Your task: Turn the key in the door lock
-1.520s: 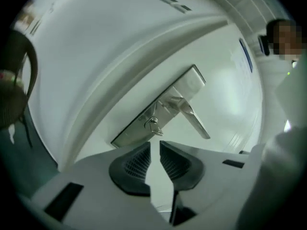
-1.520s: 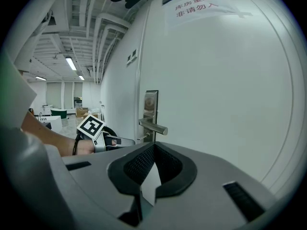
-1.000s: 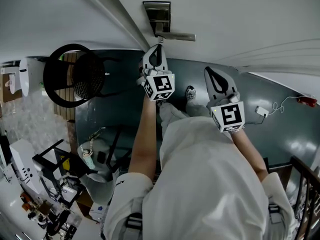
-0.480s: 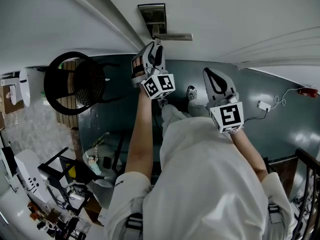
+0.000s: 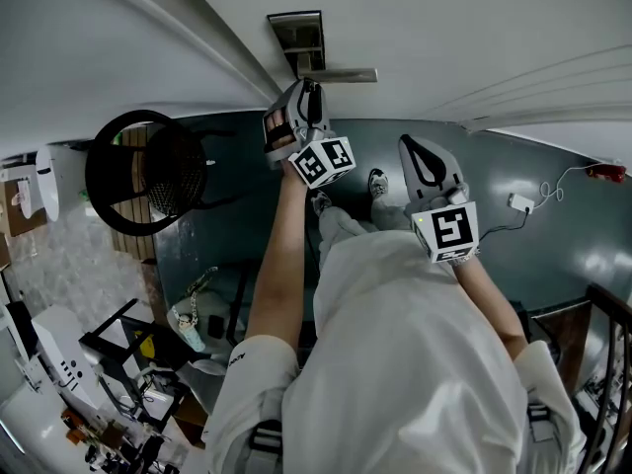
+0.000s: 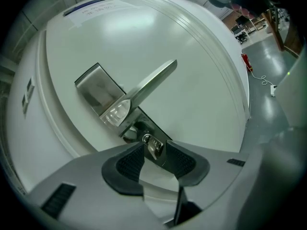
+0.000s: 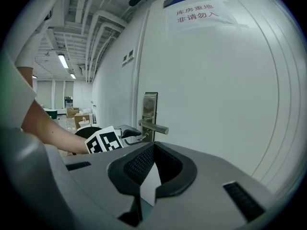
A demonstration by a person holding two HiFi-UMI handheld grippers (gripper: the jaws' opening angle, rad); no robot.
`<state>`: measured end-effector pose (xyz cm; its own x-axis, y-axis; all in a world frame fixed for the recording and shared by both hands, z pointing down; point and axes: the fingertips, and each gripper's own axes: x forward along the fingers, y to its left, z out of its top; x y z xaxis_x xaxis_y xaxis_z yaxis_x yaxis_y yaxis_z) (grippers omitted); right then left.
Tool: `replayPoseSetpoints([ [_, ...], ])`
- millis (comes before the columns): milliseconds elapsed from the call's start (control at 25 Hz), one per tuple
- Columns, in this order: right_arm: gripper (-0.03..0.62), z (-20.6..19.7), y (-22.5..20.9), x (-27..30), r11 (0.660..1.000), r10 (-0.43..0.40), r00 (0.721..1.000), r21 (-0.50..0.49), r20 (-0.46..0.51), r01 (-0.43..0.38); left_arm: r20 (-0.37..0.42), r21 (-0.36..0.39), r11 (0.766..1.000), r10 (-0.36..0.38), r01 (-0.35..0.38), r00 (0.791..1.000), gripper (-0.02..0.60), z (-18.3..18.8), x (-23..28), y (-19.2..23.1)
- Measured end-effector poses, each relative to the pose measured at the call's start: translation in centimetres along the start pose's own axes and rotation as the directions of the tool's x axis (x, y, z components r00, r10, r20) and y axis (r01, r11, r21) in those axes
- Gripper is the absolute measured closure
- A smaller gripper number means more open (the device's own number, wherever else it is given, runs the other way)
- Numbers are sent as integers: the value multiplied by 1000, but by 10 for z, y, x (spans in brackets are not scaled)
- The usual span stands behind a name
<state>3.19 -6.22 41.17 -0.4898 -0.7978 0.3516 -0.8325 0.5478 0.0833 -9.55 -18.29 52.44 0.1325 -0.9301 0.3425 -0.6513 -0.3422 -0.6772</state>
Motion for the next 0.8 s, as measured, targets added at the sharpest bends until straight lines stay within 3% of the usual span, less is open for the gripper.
replayPoseSetpoints([
  [120, 602, 2, -2, 2, 1000, 1, 1000, 1, 6, -1, -18, 0, 1000, 19, -19, 1000, 442, -2, 3, 1],
  [240, 602, 0, -6, 3, 1000, -9, 1000, -3, -6, 9, -5, 15, 999, 38, -38, 999, 514, -1, 4, 0],
  [320, 602, 0, -8, 3, 1000, -8, 1000, -5, -1, 8, -1, -12, 999, 51, -51, 999, 518, 0, 4, -1],
  [600, 602, -1, -7, 5, 1000, 20, 1000, -7, -1, -20, 1, -244, 968, 58, -56, 998, 530, 0, 1, 3],
  [800, 602, -4, -10, 7, 999, 38, 999, -16, -7, -39, 25, -438, 898, 58, -41, 998, 529, 0, 1, 6],
])
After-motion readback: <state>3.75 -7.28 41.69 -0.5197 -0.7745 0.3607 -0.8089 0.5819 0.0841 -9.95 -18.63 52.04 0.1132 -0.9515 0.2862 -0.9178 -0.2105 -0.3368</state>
